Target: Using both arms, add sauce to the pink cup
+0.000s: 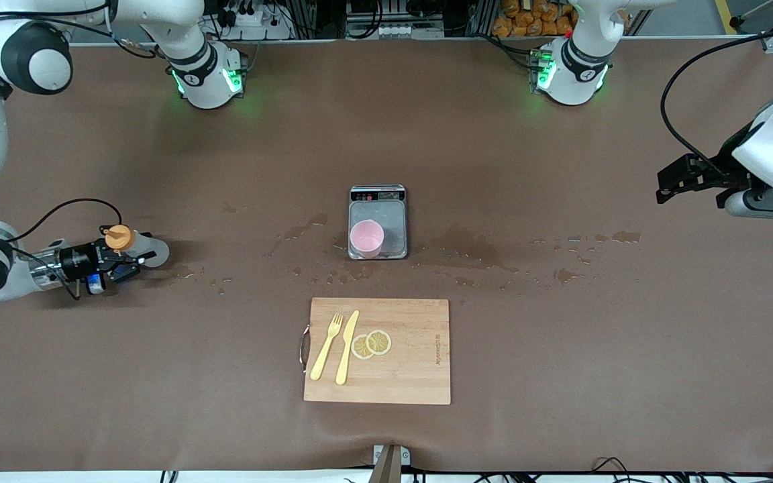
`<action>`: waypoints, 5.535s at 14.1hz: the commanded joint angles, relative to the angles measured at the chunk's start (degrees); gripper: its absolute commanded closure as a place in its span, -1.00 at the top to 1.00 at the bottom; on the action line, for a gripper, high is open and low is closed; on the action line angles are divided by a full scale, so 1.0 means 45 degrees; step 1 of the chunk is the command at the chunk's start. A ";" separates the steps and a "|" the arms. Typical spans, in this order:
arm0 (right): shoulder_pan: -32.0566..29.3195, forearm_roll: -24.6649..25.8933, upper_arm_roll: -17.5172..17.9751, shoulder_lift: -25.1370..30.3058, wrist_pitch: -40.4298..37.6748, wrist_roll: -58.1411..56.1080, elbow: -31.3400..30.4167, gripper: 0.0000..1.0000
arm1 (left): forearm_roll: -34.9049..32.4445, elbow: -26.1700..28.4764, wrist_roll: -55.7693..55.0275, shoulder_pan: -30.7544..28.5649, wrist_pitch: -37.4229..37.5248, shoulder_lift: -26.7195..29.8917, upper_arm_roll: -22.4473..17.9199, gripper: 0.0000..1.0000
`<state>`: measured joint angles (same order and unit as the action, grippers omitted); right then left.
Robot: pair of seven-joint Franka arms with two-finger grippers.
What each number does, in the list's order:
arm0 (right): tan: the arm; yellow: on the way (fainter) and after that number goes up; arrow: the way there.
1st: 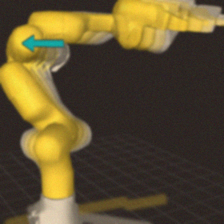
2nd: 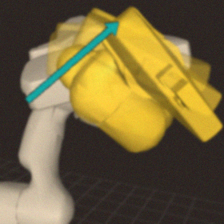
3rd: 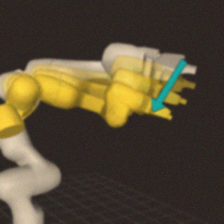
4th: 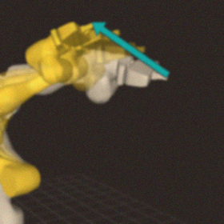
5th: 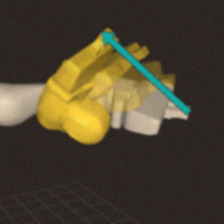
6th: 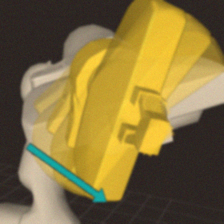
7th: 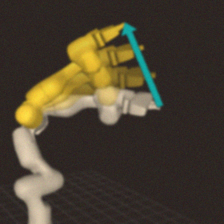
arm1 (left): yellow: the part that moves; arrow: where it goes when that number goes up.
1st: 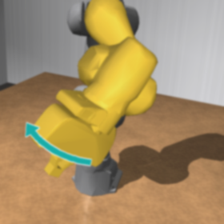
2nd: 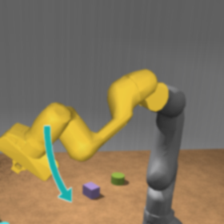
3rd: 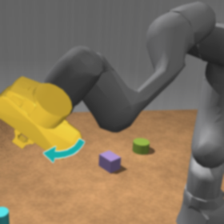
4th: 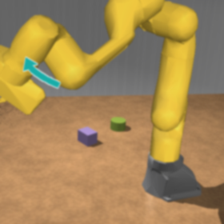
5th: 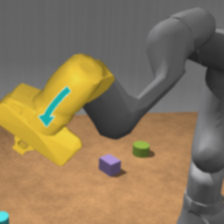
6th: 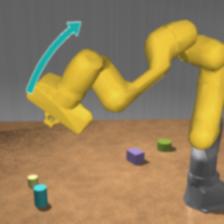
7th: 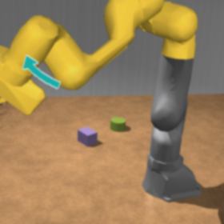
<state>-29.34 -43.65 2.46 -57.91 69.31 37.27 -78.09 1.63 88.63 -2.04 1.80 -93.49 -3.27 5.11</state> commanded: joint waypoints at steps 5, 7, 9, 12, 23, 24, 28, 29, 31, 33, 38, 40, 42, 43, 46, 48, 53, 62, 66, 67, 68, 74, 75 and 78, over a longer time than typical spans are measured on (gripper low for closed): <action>-0.0141 -0.0144 0.0195 -0.0178 -0.0149 -0.0256 0.0126 0.23 | -0.0774 -0.0418 -0.0621 0.0518 0.0130 -0.0036 0.0681 1.00; -0.0102 -0.0124 0.0195 -0.0178 -0.0149 -0.0237 0.0126 0.60 | 0.0724 -0.0418 -0.0543 -0.0045 0.0130 -0.0036 0.0622 1.00; -0.0102 -0.0105 0.0176 -0.0178 -0.0168 -0.0100 0.0204 0.78 | 0.1550 -0.0398 -0.0270 -0.0944 0.0052 -0.0036 0.0641 1.00; -0.0180 0.0186 0.0137 0.0152 -0.0266 0.0094 0.0553 1.00 | 0.1260 -0.0359 -0.0093 -0.0967 0.0071 -0.0056 0.0622 1.00; 0.0756 0.2707 0.0254 0.1929 -0.1164 0.1443 0.3739 1.00 | 0.1006 -0.0379 -0.0093 -0.0948 0.0052 -0.0094 0.0641 1.00; 0.0970 0.2747 0.0235 0.2066 -0.1242 0.1443 0.3933 1.00 | 0.0986 -0.0398 -0.0093 -0.0948 0.0071 -0.0056 0.0699 1.00; 0.1692 0.3020 0.0234 0.2574 -0.1614 0.1404 0.4657 1.00 | 0.0986 -0.0418 -0.0093 -0.0869 0.0072 0.0023 0.0778 1.00; 0.2024 0.3330 0.0254 0.2846 -0.1614 0.1366 0.4677 1.00 | 0.0967 -0.0418 -0.0093 -0.0869 0.0072 0.0003 0.0778 1.00; 0.3018 0.3858 0.0234 0.3296 -0.1594 0.1307 0.4696 1.00 | 0.0966 -0.0418 -0.0093 -0.0947 0.0052 0.0003 0.0739 1.00; 0.4073 0.4192 0.0215 0.3843 -0.1517 0.1384 0.4696 1.00 | 0.0734 -0.0418 -0.0093 -0.0986 0.0052 -0.0016 0.0719 1.00; 0.4176 0.3528 0.1617 0.4177 -0.1496 0.1306 0.4872 1.00 | 0.0341 -0.0418 -0.0134 -0.0870 0.0071 0.0023 0.0778 1.00; 0.4137 0.3528 0.1718 0.4177 -0.1438 0.1307 0.5046 1.00 | 0.0322 -0.0418 -0.0152 -0.0870 0.0032 0.0003 0.0758 1.00; 0.4214 0.3664 0.1661 0.4177 -0.1264 0.1287 0.5962 1.00 | 0.0108 -0.0398 -0.0287 -0.0869 0.0110 0.0081 0.0778 1.00; 0.4311 0.3665 0.1660 0.4177 -0.1146 0.1326 0.6043 1.00 | 0.0088 -0.0398 -0.0211 -0.0889 0.0169 0.0139 0.0778 1.00; 0.4663 0.4228 0.1621 0.4606 -0.1106 0.1288 0.6064 1.00 | 0.0186 -0.0456 -0.0151 -0.0967 0.0169 0.0101 0.0680 1.00; 0.4780 0.4388 0.1680 0.4820 -0.0969 0.0550 0.6064 1.00 | 0.0165 -0.0457 -0.0132 -0.0947 0.0189 0.0120 0.0757 1.00; 0.5915 0.8294 0.1855 0.6032 -0.0774 -0.4020 0.5694 1.00 | 0.0107 -0.0554 -0.0191 -0.0715 0.0755 0.0257 0.0701 1.00; 0.4761 0.8353 0.1816 1.2040 0.5427 -0.8673 -0.4079 1.00 | -0.0476 -0.0632 -0.0152 0.0810 0.1048 0.0355 -0.0668 1.00; 0.4995 0.8430 0.1856 1.2712 0.6257 -0.8713 -0.5031 1.00 | -0.0635 -0.0632 -0.0093 0.0713 0.1204 0.0355 -0.0531 1.00; 0.5034 0.8469 0.1875 1.2693 0.6257 -0.8732 -0.4972 1.00 | -0.0635 -0.0632 -0.0093 0.0713 0.1204 0.0355 -0.0531 1.00; 0.5344 0.8798 0.1933 1.2693 0.6238 -0.8713 -0.4894 1.00 | -0.0635 -0.0632 -0.0093 0.0713 0.1204 0.0355 -0.0531 1.00; 0.6050 0.9505 0.1875 1.2439 0.6121 -0.8478 -0.4054 1.00 | -0.0596 -0.0632 -0.0132 0.0830 0.1224 0.0374 -0.0511 1.00; 0.6070 0.9524 0.1875 1.2381 0.6101 -0.8498 -0.3822 1.00 | -0.0577 -0.0632 -0.0132 0.0830 0.1224 0.0355 -0.0415 1.00; 0.5992 0.9603 0.1856 1.2225 0.5770 -0.8596 -0.3371 1.00 | -0.0557 -0.0632 -0.0171 0.0810 0.1224 0.0355 -0.0355 1.00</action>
<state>-1.90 -1.73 10.64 -1.98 96.73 -0.91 -95.54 0.26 86.01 -2.79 5.20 -88.99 -2.36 3.37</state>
